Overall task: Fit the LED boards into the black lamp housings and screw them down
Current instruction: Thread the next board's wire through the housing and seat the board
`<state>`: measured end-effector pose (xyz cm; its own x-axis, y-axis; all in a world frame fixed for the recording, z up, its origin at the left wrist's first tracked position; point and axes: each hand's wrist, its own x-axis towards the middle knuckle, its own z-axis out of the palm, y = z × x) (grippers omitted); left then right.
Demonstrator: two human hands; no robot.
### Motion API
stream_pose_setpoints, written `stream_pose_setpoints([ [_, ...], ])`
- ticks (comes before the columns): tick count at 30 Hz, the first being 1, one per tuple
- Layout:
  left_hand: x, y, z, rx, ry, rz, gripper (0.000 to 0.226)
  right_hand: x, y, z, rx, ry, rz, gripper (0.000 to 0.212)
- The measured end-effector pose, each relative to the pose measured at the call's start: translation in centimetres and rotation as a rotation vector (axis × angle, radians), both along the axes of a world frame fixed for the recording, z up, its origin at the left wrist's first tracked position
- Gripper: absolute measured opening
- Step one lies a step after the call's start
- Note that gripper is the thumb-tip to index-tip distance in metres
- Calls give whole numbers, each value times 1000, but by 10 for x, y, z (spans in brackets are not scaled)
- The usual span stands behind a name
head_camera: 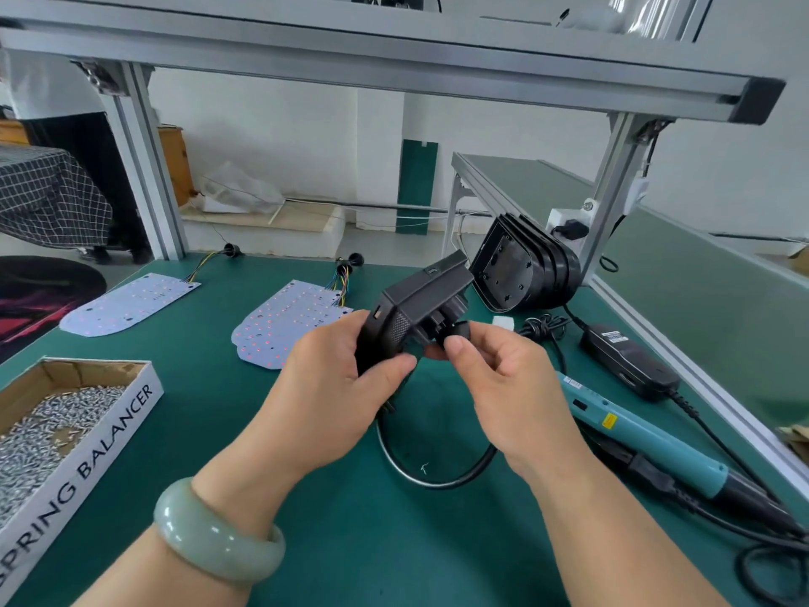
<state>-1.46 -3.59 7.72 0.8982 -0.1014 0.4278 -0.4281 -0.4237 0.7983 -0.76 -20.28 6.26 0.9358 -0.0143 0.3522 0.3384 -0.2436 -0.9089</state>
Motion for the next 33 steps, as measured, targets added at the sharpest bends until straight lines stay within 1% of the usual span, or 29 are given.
stream_pose_setpoints([
  [1, 0, 1, 0, 11, 1, 2, 5, 0, 0, 0, 31, -15, 25, 20],
  [2, 1, 3, 0, 25, -10, 16, 9, 0, 0, 0, 56, -31, 48, 22],
  [5, 2, 8, 0, 60, -37, 41, 18, -2, 3, -2, 66, -76, 86, 32],
  [7, 0, 8, 0, 70, -42, 45, 20, -2, 7, -5, 97, -68, 48, 28],
  [10, -2, 4, 0, 59, -50, 51, 8, 1, 7, -5, 162, 0, -75, 8],
  [11, -2, 3, -1, 51, -53, 53, 9, 1, 6, -4, 166, 2, -92, 7],
  [13, -2, 2, -2, 51, -60, 67, 12, 0, 5, -2, 183, -27, -101, 18],
  [15, -1, 3, -1, 65, -68, 103, 11, -1, 5, 0, 203, -81, -110, 24],
  [17, -1, 5, 0, 61, -94, 126, 8, -3, 6, 3, 190, -132, -93, 24],
  [21, -3, 4, -1, 51, -107, 148, 13, -5, 3, 4, 150, -179, -60, 20],
  [24, -4, 0, -3, 49, -77, 138, 15, -3, 5, -2, 91, -128, -25, 12],
  [26, -4, -1, -4, 60, -65, 130, 15, -3, 9, -5, 96, -87, 18, 9],
  [30, -6, -3, -4, 64, -54, 119, 21, -3, 12, -4, 295, -83, 0, 14],
  [33, -5, -5, -3, 68, -13, 107, 29, -2, 9, -4, 481, -26, 30, 14],
])
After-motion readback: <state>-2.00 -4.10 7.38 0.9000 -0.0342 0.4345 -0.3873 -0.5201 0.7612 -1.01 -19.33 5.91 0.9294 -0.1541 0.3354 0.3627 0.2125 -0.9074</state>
